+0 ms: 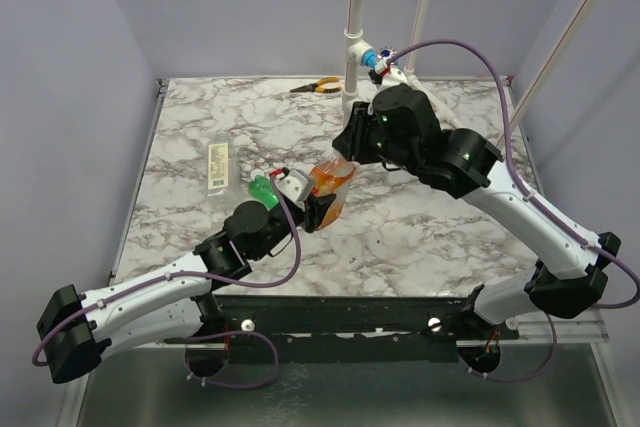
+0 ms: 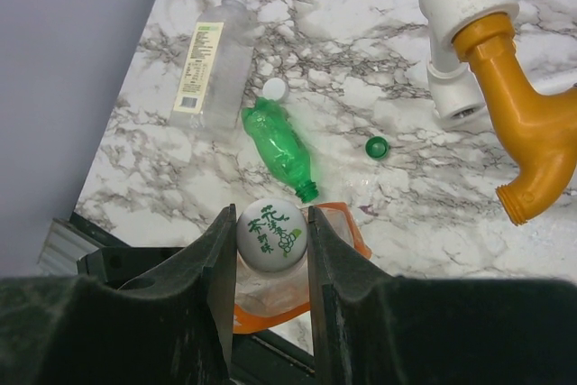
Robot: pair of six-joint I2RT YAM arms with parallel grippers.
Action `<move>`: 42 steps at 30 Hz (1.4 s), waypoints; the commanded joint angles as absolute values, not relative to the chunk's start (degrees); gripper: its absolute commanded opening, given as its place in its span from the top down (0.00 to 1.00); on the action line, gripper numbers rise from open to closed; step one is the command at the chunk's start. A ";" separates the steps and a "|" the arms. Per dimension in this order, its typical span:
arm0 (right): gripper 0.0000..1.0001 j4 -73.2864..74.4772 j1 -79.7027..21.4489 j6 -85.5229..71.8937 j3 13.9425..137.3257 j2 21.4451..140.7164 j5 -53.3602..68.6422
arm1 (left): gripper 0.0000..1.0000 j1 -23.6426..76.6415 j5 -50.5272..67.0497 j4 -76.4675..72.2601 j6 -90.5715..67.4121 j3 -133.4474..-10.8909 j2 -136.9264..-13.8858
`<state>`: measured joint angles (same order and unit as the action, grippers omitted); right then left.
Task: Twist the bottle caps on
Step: Screw the bottle cap onto the plastic bottle.
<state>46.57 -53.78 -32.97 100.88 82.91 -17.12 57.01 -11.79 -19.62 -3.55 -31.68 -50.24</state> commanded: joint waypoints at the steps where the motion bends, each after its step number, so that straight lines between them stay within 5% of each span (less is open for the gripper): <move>1: 0.85 52.10 -54.94 -34.75 98.38 85.35 -14.76 | 1.00 57.68 -7.94 -33.18 -2.94 -32.38 -48.09; 21: 0.73 51.26 -55.02 -36.03 95.13 81.88 -16.23 | 1.00 57.75 -6.92 -39.20 -5.57 -28.53 -49.04; 42: 0.72 49.17 -55.04 -36.01 93.36 80.31 -17.23 | 1.00 57.75 -7.38 -40.08 -6.07 -26.61 -49.16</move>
<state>45.47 -54.39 -35.20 95.24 79.94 -17.30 57.49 -9.41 -28.64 -6.13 -25.23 -50.48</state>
